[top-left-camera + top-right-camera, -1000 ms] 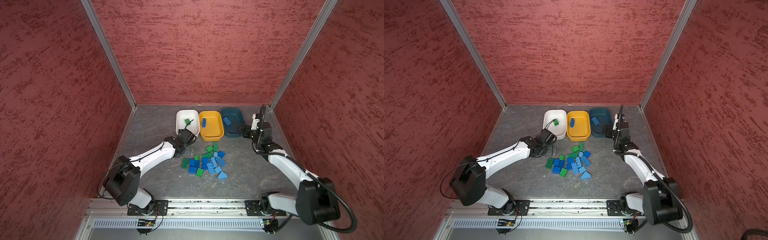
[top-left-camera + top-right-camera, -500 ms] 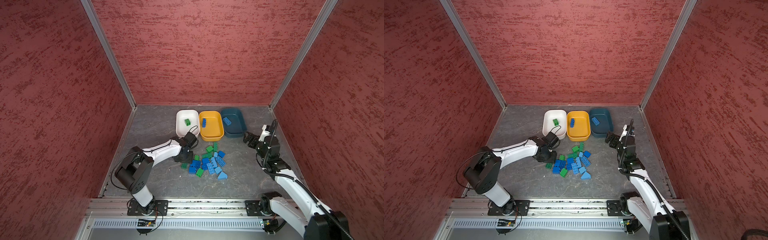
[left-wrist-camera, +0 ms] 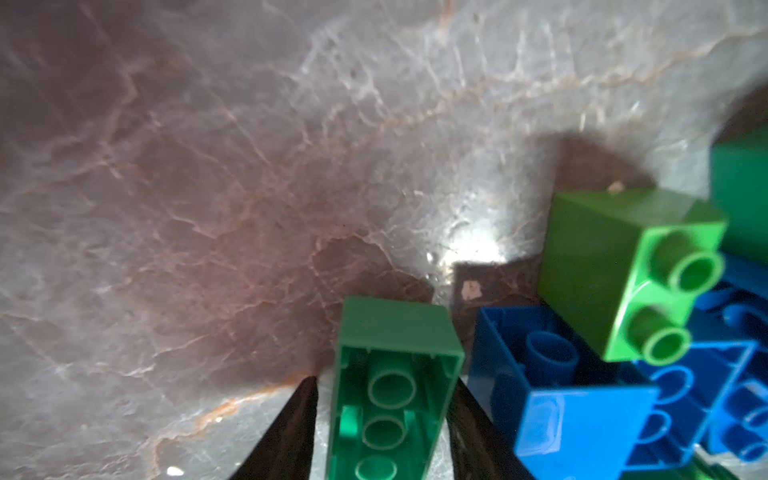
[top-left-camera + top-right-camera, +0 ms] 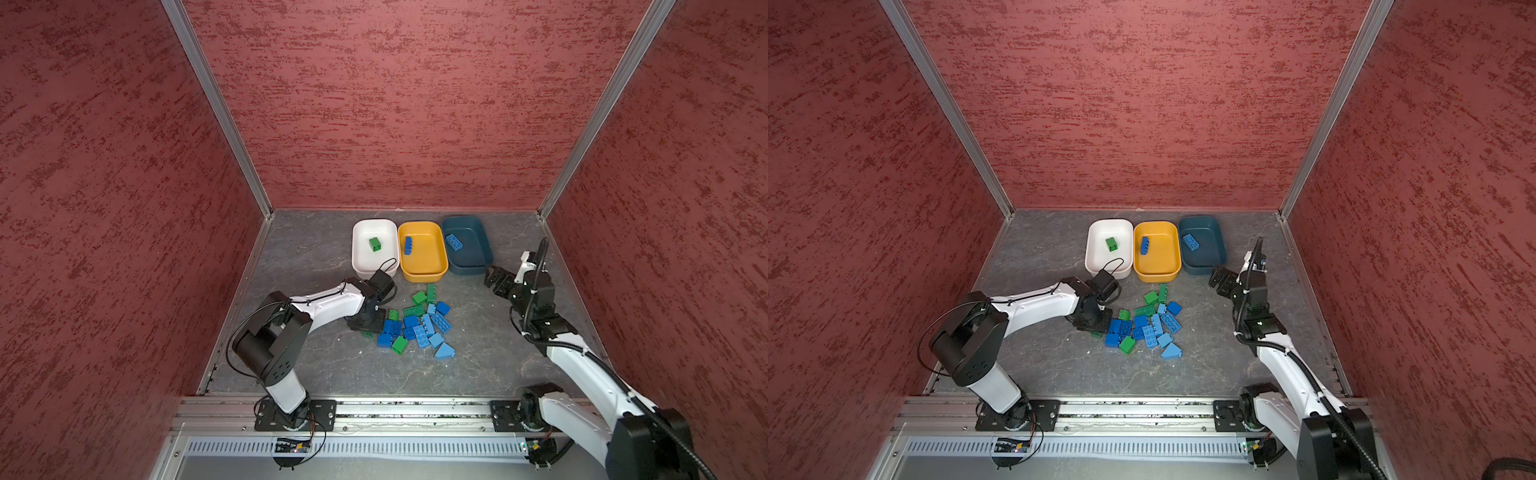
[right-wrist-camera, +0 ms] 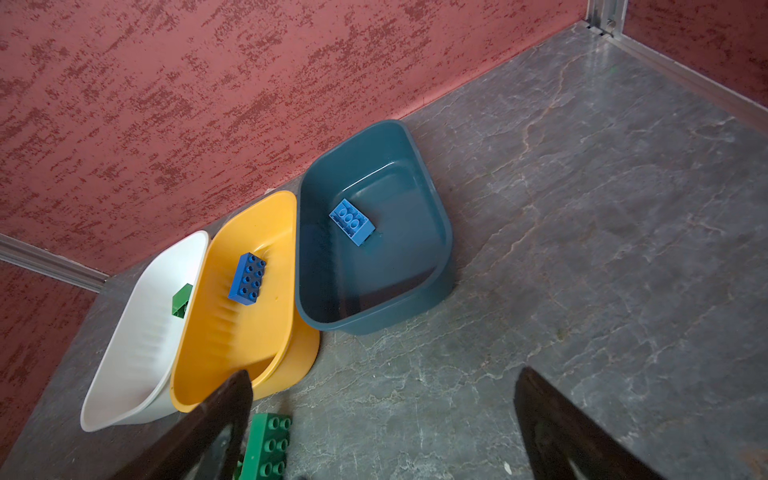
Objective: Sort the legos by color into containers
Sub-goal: 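Grasp a green brick with the left gripper while the right gripper withdraws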
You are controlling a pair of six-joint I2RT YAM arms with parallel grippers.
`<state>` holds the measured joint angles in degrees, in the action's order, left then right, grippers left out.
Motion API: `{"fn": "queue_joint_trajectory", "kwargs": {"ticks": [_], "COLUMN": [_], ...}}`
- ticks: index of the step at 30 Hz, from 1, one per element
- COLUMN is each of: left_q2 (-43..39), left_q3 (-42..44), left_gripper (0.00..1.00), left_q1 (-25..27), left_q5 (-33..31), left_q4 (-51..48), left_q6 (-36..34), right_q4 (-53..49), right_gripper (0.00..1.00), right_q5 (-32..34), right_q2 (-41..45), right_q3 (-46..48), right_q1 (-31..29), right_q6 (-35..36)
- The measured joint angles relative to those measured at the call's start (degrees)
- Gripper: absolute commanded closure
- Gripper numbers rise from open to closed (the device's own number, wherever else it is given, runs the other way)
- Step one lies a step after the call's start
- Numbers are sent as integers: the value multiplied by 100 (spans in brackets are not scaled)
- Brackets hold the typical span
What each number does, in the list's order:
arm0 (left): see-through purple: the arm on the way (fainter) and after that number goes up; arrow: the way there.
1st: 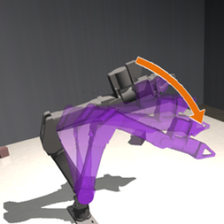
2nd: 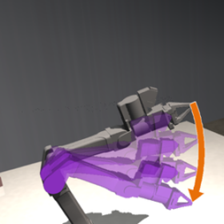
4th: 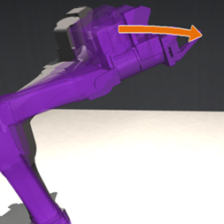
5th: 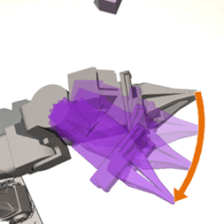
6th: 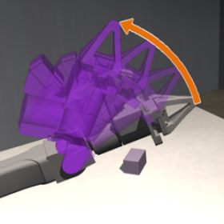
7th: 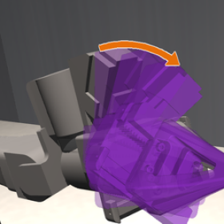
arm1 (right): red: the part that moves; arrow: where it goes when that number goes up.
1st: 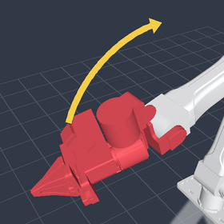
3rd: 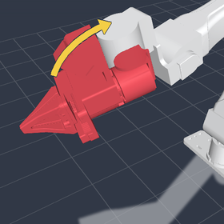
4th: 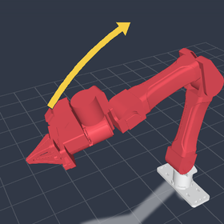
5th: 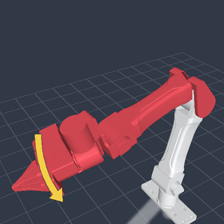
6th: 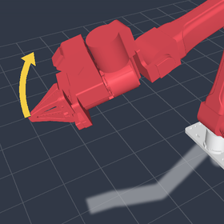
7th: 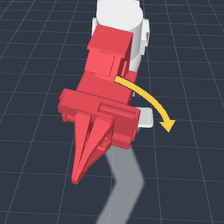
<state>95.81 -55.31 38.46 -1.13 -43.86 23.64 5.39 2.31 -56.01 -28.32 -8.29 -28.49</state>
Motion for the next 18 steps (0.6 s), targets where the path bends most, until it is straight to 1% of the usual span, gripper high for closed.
{"fn": "queue_joint_trajectory", "kwargs": {"ticks": [4, 9, 14, 18], "left_q2": [24, 15, -144, -544], "left_q3": [33, 33, 22, -96], "left_gripper": [61, 66, 70, 71], "left_q1": [31, 28, 7, -11], "left_q5": [-70, -208, -494, -741], "left_q4": [26, 24, 13, 2], "left_q6": [24, 50, 48, 48], "right_q4": [208, 393, 568, 592], "right_gripper": [1, 1, 1, 1], "right_q5": [-15, -28, -52, -109], "right_q2": [195, 151, -195, -717], "right_q3": [138, 212, 210, 55], "right_q1": [0, 0, 0, 0], "right_q6": [-11, -96, -219, -278]}}
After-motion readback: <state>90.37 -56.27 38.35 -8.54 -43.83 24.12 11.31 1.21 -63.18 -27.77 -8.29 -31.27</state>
